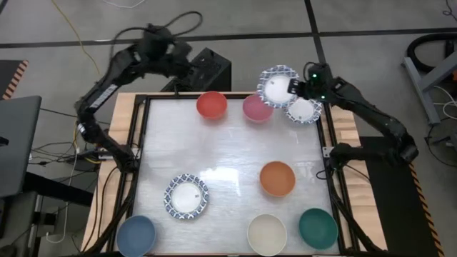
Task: Nest bowls inside each other
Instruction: Stack the blue patterned bowl on top of the blue patterned bowl
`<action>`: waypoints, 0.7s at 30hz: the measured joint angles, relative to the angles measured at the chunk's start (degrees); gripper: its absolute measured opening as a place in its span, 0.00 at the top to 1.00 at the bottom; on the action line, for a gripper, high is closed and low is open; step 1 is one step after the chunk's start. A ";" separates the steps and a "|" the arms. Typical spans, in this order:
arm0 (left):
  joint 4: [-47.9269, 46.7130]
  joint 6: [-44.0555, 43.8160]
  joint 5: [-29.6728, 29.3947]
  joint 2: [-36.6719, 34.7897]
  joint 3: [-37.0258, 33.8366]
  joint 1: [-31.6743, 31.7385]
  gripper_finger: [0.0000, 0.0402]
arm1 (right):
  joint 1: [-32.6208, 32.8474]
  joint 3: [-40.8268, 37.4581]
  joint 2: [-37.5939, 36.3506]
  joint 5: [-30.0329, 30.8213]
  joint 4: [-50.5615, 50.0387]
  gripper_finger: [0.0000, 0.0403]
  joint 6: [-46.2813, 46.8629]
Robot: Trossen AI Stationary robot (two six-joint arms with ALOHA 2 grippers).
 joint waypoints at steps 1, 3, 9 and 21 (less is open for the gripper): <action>0.05 0.02 -0.77 -1.23 0.01 0.00 0.39 | -1.13 0.00 -0.78 0.00 -0.87 0.99 -0.12; 0.02 0.12 -2.71 -3.55 0.01 0.00 0.39 | -3.41 0.00 -2.15 0.00 -2.71 0.99 -0.66; 0.07 1.15 -6.37 -9.28 0.01 -0.62 0.39 | -6.55 -1.11 -4.00 -3.58 -1.26 0.99 -1.08; -2.55 -1.58 -12.98 -13.75 0.01 -6.80 0.39 | 5.26 -1.16 -5.35 18.13 -8.02 0.99 24.12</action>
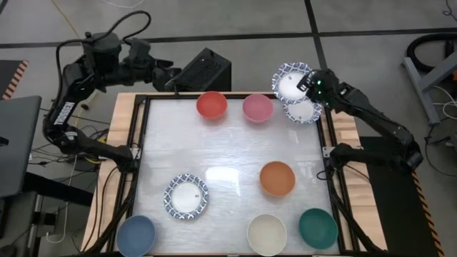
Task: Nest bowls inside each other
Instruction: Stack the blue patterned bowl on top of the blue patterned bowl
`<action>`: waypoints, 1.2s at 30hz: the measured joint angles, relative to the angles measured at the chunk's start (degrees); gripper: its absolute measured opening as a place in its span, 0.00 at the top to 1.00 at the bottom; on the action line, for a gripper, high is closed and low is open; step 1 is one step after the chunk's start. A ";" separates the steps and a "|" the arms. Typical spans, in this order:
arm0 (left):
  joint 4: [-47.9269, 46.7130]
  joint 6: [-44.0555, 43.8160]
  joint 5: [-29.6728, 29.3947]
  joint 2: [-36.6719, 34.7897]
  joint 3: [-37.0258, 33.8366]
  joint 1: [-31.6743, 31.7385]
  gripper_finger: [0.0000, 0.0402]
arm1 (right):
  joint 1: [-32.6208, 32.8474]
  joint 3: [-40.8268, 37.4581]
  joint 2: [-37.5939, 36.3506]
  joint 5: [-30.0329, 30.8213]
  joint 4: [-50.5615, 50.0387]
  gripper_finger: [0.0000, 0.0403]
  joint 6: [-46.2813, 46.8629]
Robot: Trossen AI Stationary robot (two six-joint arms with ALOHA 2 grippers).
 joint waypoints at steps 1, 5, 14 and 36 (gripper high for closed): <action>-0.48 -0.02 -0.60 0.00 0.00 -0.60 0.39 | 1.39 0.00 -0.31 2.13 -1.44 0.99 2.69; -2.21 -0.28 -1.68 0.00 0.00 -2.54 0.39 | 6.50 -0.04 -1.73 8.58 -8.65 0.99 11.89; -2.41 1.16 -1.22 0.13 0.00 -4.80 0.39 | 15.25 -11.46 -8.29 13.96 -8.29 0.99 30.65; -2.51 1.56 -1.27 0.11 -0.02 -4.85 0.39 | 15.22 -31.56 -13.01 22.68 8.09 0.99 48.10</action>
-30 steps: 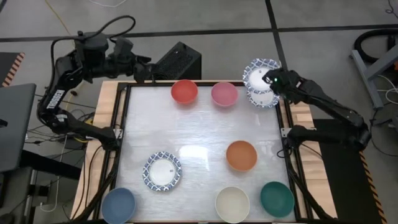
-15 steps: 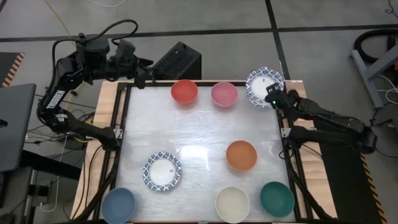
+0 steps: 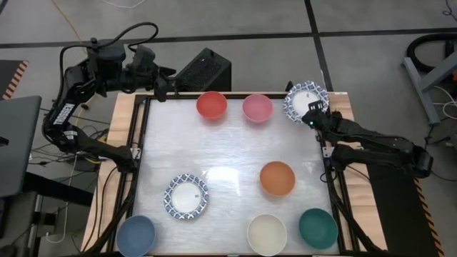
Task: Nest bowls inside each other
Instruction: Stack the blue patterned bowl on top of the blue patterned bowl
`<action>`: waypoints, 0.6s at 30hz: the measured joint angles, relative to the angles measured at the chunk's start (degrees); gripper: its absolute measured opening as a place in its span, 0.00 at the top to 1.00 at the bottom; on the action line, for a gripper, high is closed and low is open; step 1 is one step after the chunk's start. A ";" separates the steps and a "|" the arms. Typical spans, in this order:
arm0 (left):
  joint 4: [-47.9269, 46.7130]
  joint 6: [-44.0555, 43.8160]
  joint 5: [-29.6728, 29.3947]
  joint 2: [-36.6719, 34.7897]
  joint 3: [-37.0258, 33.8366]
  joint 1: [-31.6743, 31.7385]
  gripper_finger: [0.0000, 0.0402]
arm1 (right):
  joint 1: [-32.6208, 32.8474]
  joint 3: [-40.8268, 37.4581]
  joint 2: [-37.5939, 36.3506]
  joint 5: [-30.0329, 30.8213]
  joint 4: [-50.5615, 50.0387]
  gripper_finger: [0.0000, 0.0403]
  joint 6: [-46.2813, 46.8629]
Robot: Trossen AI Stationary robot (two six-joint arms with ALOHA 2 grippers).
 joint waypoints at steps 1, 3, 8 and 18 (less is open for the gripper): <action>-0.02 -0.01 0.00 0.02 0.00 0.00 0.39 | -0.45 -0.32 0.01 0.00 -0.13 0.99 0.02; -0.03 0.02 0.00 0.02 0.00 0.00 0.39 | -1.31 -1.10 -0.04 0.00 1.12 0.99 0.05; -0.02 -0.01 0.00 0.02 0.00 0.00 0.39 | -2.15 -4.46 0.78 -0.81 6.99 0.99 0.58; -0.03 -0.07 0.00 0.02 0.00 0.00 0.39 | -3.30 -7.32 6.71 -0.41 14.67 0.99 1.34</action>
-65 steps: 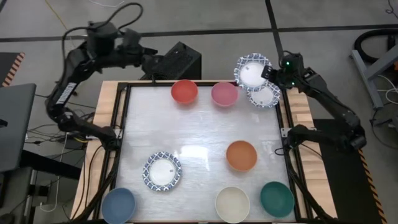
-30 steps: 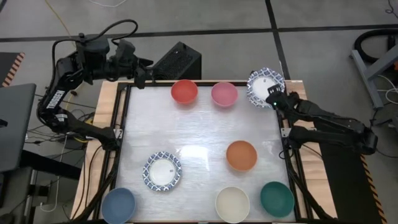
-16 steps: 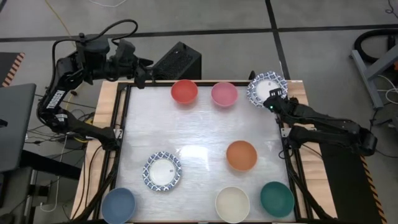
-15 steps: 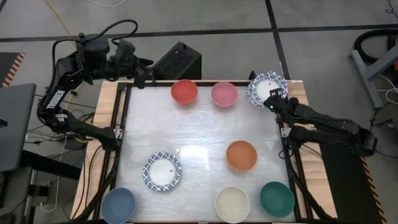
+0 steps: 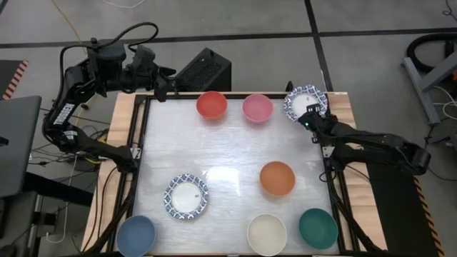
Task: Nest bowls inside each other
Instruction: Stack the blue patterned bowl on top of the blue patterned bowl
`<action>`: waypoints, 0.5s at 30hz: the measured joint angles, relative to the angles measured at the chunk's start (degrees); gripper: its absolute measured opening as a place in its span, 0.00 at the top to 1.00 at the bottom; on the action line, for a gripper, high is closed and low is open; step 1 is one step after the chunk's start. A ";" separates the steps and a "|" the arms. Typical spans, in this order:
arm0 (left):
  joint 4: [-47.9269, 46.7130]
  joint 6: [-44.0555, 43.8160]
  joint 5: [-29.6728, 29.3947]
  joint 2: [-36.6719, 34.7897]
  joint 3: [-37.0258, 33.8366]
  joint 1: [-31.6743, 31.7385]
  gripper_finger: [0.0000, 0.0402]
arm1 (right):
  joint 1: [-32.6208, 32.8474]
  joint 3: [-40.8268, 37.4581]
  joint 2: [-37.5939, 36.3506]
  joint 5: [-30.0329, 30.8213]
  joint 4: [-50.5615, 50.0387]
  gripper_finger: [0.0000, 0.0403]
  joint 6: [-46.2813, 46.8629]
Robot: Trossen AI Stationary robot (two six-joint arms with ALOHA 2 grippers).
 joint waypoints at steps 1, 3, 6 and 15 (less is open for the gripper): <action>0.00 0.02 0.00 0.00 0.00 0.00 0.39 | -0.31 0.00 0.60 0.06 1.09 0.99 -0.17; -0.02 0.04 0.00 0.00 0.00 0.00 0.39 | -0.87 0.00 1.93 0.07 2.74 0.99 -1.02; -0.03 0.04 0.00 0.00 0.00 0.00 0.39 | -1.56 0.00 3.87 -0.96 3.58 0.99 -0.80; -0.86 0.07 -0.28 0.00 0.00 0.00 0.39 | -1.30 0.02 7.90 -2.57 5.54 0.99 -0.20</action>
